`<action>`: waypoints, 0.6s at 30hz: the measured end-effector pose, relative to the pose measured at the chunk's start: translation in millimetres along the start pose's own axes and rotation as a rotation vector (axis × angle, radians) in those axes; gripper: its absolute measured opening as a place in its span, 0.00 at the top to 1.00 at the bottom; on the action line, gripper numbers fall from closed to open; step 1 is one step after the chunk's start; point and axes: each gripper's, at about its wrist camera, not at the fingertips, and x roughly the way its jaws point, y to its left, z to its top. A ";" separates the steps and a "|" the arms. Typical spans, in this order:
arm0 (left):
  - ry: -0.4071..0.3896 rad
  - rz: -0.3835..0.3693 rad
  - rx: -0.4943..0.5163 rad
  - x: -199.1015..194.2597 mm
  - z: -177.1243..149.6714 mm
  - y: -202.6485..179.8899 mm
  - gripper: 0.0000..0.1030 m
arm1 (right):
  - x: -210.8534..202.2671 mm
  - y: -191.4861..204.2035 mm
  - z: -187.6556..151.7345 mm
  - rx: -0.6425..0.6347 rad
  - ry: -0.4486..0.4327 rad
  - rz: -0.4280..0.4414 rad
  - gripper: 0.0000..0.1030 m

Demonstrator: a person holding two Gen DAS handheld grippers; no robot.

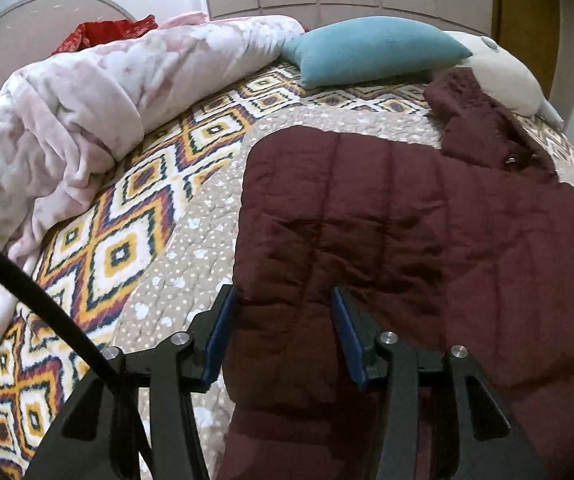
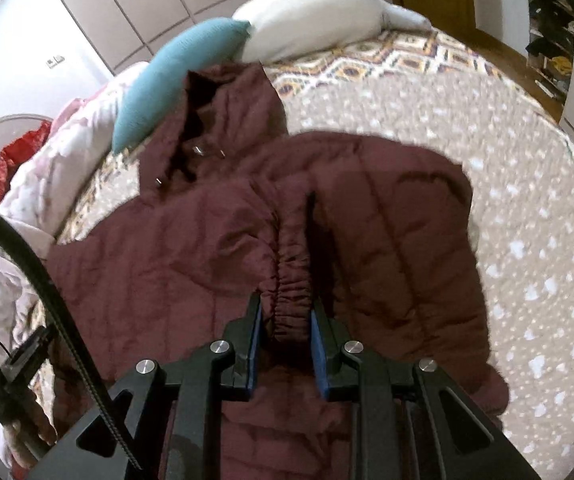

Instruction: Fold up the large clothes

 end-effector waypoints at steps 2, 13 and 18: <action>-0.003 -0.010 -0.016 6.1 -1.9 3.3 0.46 | 8.8 -3.8 -3.2 0.016 0.007 0.011 0.77; -0.023 -0.004 -0.082 16.8 -6.6 14.2 0.28 | 19.9 -14.6 -12.9 0.052 -0.053 0.048 0.75; -0.017 -0.064 -0.057 -21.4 -4.2 29.2 0.28 | -14.3 -21.9 -2.2 0.090 -0.066 0.046 0.48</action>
